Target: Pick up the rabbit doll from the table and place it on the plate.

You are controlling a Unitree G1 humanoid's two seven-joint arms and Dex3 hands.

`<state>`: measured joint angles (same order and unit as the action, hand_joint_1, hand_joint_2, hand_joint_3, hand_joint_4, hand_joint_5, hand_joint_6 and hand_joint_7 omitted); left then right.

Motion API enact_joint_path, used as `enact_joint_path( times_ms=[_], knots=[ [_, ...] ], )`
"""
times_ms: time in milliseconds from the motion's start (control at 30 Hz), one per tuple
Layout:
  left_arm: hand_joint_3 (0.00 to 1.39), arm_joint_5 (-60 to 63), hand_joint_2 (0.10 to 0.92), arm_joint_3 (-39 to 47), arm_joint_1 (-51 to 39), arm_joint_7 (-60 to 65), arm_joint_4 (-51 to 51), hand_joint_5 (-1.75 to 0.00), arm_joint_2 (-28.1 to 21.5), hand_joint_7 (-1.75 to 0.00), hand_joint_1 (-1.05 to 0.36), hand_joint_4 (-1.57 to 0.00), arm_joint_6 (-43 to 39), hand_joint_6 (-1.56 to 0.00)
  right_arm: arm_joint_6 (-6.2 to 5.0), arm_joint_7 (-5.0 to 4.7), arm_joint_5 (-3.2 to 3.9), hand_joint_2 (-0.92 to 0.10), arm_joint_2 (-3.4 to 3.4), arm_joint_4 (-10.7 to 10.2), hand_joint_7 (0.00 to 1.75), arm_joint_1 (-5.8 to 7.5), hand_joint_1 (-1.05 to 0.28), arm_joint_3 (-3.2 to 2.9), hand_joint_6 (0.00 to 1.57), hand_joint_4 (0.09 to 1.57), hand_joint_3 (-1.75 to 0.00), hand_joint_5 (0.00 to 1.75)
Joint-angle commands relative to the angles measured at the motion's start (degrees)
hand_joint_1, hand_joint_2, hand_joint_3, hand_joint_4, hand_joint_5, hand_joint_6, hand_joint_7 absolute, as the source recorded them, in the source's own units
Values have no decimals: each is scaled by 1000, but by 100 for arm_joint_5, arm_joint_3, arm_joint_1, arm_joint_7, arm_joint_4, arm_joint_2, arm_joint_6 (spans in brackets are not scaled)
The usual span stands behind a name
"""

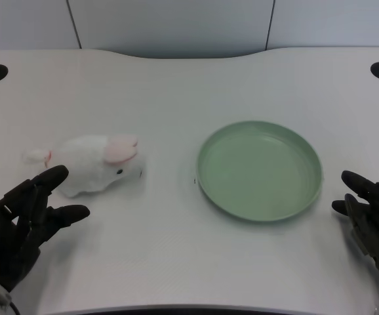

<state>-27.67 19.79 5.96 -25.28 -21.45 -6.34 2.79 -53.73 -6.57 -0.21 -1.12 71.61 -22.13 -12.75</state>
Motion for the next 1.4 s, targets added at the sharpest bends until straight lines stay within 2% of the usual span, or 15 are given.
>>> enact_joint_path(
  times_ms=[33, 167, 267, 400, 533, 633, 733, 833, 900, 967, 1000, 1133, 1200, 1267, 1400],
  knots=[
    [347, 3, 921, -5, -169, 76, 147, -1002, 2, -5, -623, -649, 69, -873, 4, -54, -4, -921, -83, -25, 6, 4, -289, -3, 927, 668, -311, 803],
    [358, 21, 921, -83, -278, 48, 272, -989, 2, -5, -611, -637, 165, -874, -68, 2, 55, -921, -69, 14, 7, -12, -254, -50, 930, 696, -300, 821],
    [360, 6, 921, -82, -273, 40, 267, -1004, 6, -8, -605, -652, 168, -882, -83, -86, -10, -921, -93, 50, 7, -17, -231, -29, 931, 703, -300, 815],
    [351, -34, 921, -53, -254, 4, 205, -1001, 3, -9, -619, -647, 141, -887, -78, -106, 4, -921, -83, 80, 8, -25, -219, -47, 932, 714, -299, 796],
    [354, 49, 921, -73, -235, 42, 242, -1001, -49, -4, -608, -649, 102, -880, -111, -156, -55, -921, -88, 97, 12, -27, -232, -16, 942, 727, -303, 778],
    [322, 74, 921, -68, -156, -236, 87, -1001, -120, -1, -615, -632, -218, -860, -130, -105, -50, -921, -80, 120, 11, -36, -227, -37, 941, 724, -299, 769],
    [275, 323, 921, -150, -48, -323, 23, -955, -222, -2, -651, -626, -714, -862, -45, -146, -56, -921, -62, 118, 9, -57, -227, -33, 937, 729, -302, 770],
    [293, 1178, 921, -472, 146, -401, 8, -901, -646, 0, -663, -570, -1733, -795, 9, -77, 4, -921, -33, 71, 6, -68, -219, -52, 931, 724, -309, 770],
    [246, 1618, 921, -648, 326, -418, 37, -750, -970, -1, -691, -535, -2093, -706, 22, 48, 73, -921, -21, 63, 1, -75, -233, -82, 923, 716, -321, 770],
    [205, 1891, 921, -784, 518, -488, 112, -637, -1285, 0, -755, -486, -2255, -628, 49, 53, 80, -921, -45, 131, 3, -94, -238, -106, 925, 720, -307, 764],
    [193, 2084, 921, -862, 622, -491, 150, -598, -1464, 0, -778, -471, -2384, -603, 69, -9, 28, -921, -66, 153, 4, -93, -239, -79, 927, 723, -301, 761],
    [178, 3044, 921, -1227, 1178, -307, 103, -236, -2128, 0, -878, -396, -2945, -437, 182, 52, 84, -921, -34, 99, 0, -78, -263, -92, 915, 717, -303, 730],
    [175, 3552, 921, -1433, 1437, -195, 71, -168, -2400, 0, -913, -359, -3107, -367, 151, 36, 69, -921, -29, 74, 1, -64, -248, -79, 917, 716, -311, 728],
    [163, 4028, 921, -1661, 1653, -170, 182, -101, -2640, 0, -940, -264, -2918, -285, 121, 109, 111, -921, -13, 57, 3, -54, -238, -99, 921, 717, -313, 737],
    [139, 4912, 921, -2161, 2146, -55, 178, -21, -2925, 0, -991, -132, -2778, -185, 57, 36, -2, -921, -31, 5, 2, -11, -258, -18, 914, 706, -314, 756]
  ],
)
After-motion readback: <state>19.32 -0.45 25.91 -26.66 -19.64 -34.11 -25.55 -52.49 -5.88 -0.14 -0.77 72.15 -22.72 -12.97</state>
